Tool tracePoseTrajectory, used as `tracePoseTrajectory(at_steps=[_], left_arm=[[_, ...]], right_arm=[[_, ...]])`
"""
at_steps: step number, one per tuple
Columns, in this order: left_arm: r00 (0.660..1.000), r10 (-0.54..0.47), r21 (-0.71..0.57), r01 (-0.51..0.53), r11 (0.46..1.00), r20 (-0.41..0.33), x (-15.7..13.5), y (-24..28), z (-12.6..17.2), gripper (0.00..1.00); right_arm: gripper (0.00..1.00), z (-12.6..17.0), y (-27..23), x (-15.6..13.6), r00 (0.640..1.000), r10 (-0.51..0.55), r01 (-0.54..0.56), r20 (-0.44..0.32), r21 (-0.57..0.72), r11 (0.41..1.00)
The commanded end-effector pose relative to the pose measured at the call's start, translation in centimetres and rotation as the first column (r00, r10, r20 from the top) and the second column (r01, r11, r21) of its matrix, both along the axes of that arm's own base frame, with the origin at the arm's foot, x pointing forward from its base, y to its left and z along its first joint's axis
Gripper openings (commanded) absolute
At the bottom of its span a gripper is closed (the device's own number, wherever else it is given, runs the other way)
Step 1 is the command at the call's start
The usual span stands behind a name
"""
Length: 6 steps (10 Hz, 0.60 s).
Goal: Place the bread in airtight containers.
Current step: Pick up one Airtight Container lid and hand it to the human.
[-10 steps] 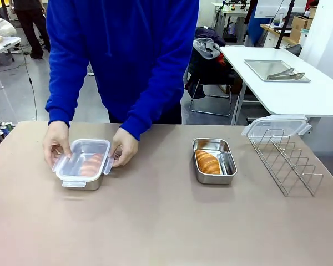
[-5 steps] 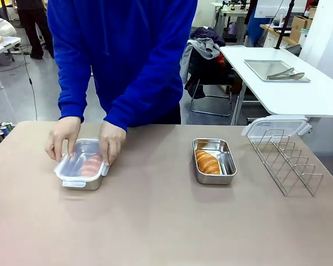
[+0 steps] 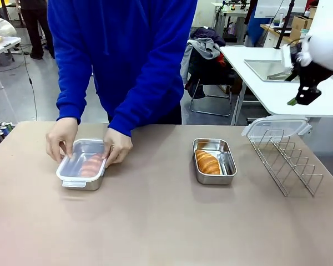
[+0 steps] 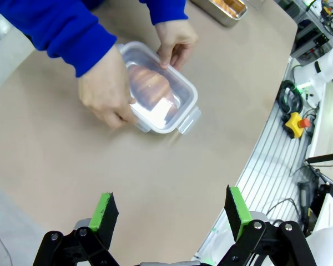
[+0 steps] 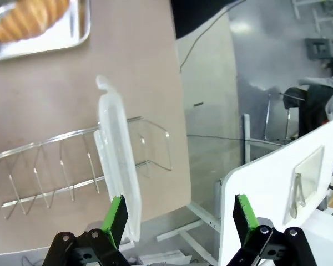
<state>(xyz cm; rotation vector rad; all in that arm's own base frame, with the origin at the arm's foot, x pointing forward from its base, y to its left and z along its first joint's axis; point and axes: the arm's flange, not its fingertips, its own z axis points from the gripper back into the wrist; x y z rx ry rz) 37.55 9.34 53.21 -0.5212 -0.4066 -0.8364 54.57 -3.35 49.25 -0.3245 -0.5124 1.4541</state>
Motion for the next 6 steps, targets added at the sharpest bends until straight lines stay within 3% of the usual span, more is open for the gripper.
tracePoseTrajectory(at_steps=[1, 3, 6], left_arm=[[1.0, -0.015, 0.003, 0.015, 1.0, 0.006, -0.1, 0.1, 0.2, 1.0], [1.0, -0.015, 0.003, 0.015, 1.0, 0.006, -0.1, 0.1, 0.2, 1.0], [1.0, -0.015, 0.003, 0.015, 1.0, 0.006, -0.1, 0.1, 0.2, 1.0]], right_arm=[[1.0, -1.5, -0.2, -0.5, 0.999, 0.008, -0.011, -0.05, -0.057, 0.998], [1.0, -2.2, -0.5, -0.5, 0.991, -0.003, -0.004, -0.137, -0.054, 0.999], [1.0, -3.5, -0.8, -0.5, 0.985, -0.001, -0.013, -0.172, -0.085, 0.996]])
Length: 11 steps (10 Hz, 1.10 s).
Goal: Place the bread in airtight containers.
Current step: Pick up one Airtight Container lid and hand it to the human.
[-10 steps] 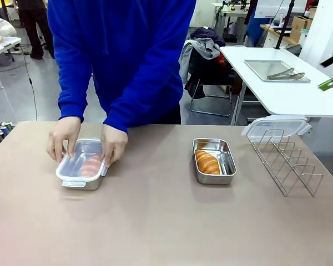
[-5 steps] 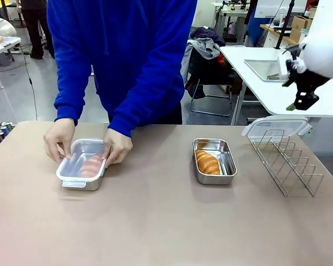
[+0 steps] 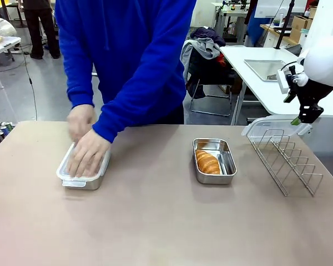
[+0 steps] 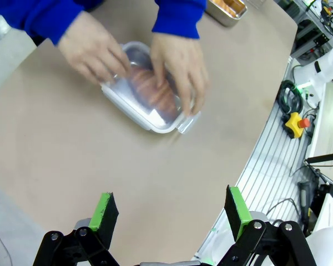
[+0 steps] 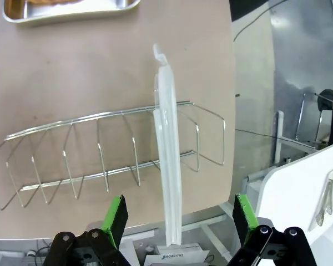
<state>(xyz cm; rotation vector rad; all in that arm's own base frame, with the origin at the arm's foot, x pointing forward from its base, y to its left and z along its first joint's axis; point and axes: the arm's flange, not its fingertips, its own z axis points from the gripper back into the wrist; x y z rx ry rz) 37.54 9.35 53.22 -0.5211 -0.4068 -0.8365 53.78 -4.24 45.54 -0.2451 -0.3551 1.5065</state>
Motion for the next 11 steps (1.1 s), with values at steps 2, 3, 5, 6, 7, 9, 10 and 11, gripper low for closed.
tracePoseTrajectory(at_steps=[2, 3, 5, 6, 7, 9, 10, 11], left_arm=[[1.0, -0.015, 0.003, 0.015, 1.0, 0.006, -0.1, 0.1, 0.2, 1.0], [1.0, -0.015, 0.003, 0.015, 1.0, 0.006, -0.1, 0.1, 0.2, 1.0], [1.0, -0.015, 0.003, 0.015, 1.0, 0.006, -0.1, 0.1, 0.2, 1.0], [1.0, -0.015, 0.003, 0.015, 1.0, 0.006, -0.1, 0.1, 0.2, 1.0], [1.0, -0.015, 0.003, 0.015, 1.0, 0.006, -0.1, 0.1, 0.2, 1.0], [1.0, -0.015, 0.003, 0.015, 1.0, 0.006, -0.1, 0.1, 0.2, 1.0], [1.0, -0.015, 0.003, 0.015, 1.0, 0.006, -0.1, 0.1, 0.2, 1.0], [1.0, -0.015, 0.003, 0.015, 1.0, 0.006, -0.1, 0.1, 0.2, 1.0]], right_arm=[[1.0, -1.4, -0.1, 0.8, 1.0, 0.001, 0.0, 0.024, -0.033, 0.999], [1.0, -1.9, -0.2, 1.1, 0.999, 0.017, -0.016, 0.031, -0.031, 0.999], [0.4, -2.3, -0.4, 1.5, 1.0, 0.024, -0.023, 0.018, -0.019, 1.0], [0.0, -2.2, -0.3, 1.6, 0.999, 0.027, -0.027, 0.022, -0.018, 0.999], [0.0, -2.2, -0.3, 1.5, 0.999, 0.034, -0.034, 0.02, -0.022, 0.999], [0.14, -2.0, -0.2, 1.1, 0.999, 0.043, -0.043, 0.013, -0.024, 0.999], [0.04, -1.7, -0.1, 0.9, 0.999, 0.041, -0.041, 0.012, -0.025, 0.999], [0.0, -1.5, -0.1, 0.7, 0.999, 0.04, -0.039, 0.009, -0.024, 0.999]])
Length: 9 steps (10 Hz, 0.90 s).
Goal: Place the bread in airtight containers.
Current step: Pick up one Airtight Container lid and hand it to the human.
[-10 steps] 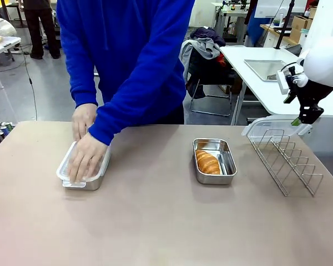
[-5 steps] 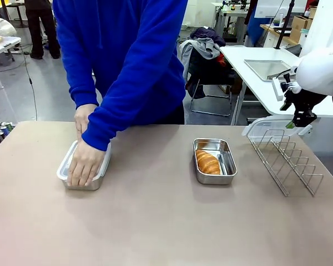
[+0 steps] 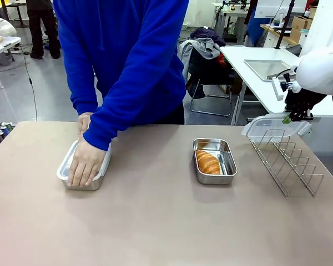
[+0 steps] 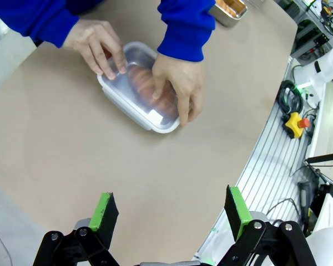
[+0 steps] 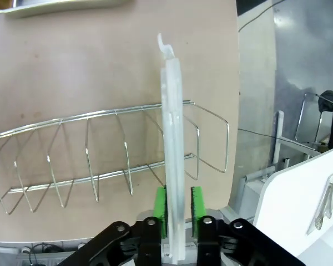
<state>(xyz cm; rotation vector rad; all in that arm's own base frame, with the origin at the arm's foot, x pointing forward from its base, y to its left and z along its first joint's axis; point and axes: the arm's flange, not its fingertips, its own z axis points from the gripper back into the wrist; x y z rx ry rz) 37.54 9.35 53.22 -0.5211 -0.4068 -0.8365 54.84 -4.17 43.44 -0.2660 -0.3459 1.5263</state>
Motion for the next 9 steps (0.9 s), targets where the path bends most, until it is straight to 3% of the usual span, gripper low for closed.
tracePoseTrajectory(at_steps=[1, 3, 5, 9], left_arm=[[1.0, -0.015, 0.003, 0.015, 1.0, 0.006, -0.1, 0.1, 0.2, 1.0], [1.0, -0.015, 0.003, 0.015, 1.0, 0.006, -0.1, 0.1, 0.2, 1.0], [1.0, -0.015, 0.003, 0.015, 1.0, 0.006, -0.1, 0.1, 0.2, 1.0], [1.0, -0.015, 0.003, 0.015, 1.0, 0.006, -0.1, 0.1, 0.2, 1.0]], right_arm=[[0.0, 0.8, -0.1, -0.5, 1.0, 0.022, -0.022, 0.003, -0.004, 1.0], [0.0, 1.6, -0.1, -1.0, 1.0, 0.019, -0.019, 0.023, 0.0, 1.0], [0.0, 4.3, 0.2, -2.1, 1.0, -0.016, 0.016, 0.001, -0.004, 1.0], [0.0, 16.5, 2.4, -7.1, 0.991, -0.034, 0.026, 0.126, 0.062, 0.998]])
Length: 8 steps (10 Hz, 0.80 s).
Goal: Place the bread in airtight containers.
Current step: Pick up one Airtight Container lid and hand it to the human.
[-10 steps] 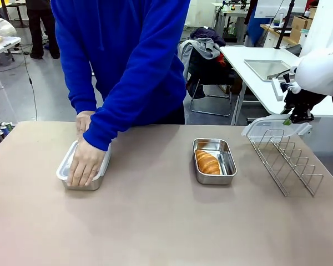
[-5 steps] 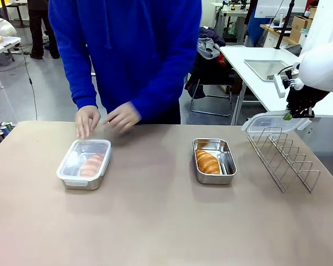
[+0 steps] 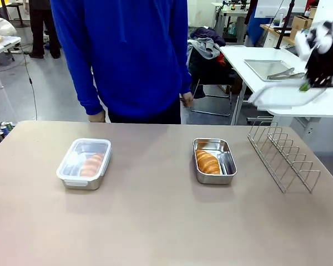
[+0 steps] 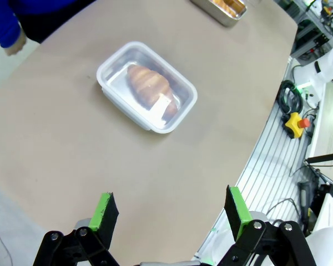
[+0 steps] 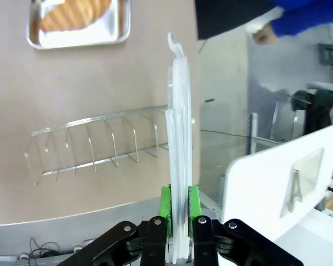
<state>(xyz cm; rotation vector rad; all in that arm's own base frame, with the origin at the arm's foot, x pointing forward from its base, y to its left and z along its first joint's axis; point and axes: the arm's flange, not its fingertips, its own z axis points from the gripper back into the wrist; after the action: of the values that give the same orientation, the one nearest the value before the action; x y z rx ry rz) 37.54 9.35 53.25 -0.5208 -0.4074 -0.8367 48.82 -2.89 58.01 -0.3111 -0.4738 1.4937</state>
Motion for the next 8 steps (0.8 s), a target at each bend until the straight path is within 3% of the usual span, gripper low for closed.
tracePoseTrajectory(at_steps=[1, 3, 5, 8], left_arm=[[1.0, -0.015, 0.003, 0.015, 1.0, 0.005, -0.1, 0.1, 0.2, 1.0], [1.0, -0.015, 0.003, 0.015, 1.0, 0.005, -0.1, 0.1, 0.2, 1.0], [1.0, -0.015, 0.003, 0.015, 1.0, 0.005, -0.1, 0.1, 0.2, 1.0], [1.0, -0.015, 0.003, 0.015, 1.0, 0.005, -0.1, 0.1, 0.2, 1.0]], right_arm=[[0.0, 3.8, 2.0, -3.0, 0.995, 0.074, -0.077, 0.063, 0.04, 0.996], [0.0, 5.1, 4.0, -6.3, 0.941, 0.288, -0.307, 0.177, 0.091, 0.947], [0.0, 3.8, 6.0, -8.1, 0.857, 0.446, -0.482, 0.257, 0.098, 0.87], [0.0, 0.4, 8.7, -8.3, 0.729, 0.621, -0.648, 0.288, -0.001, 0.761]])
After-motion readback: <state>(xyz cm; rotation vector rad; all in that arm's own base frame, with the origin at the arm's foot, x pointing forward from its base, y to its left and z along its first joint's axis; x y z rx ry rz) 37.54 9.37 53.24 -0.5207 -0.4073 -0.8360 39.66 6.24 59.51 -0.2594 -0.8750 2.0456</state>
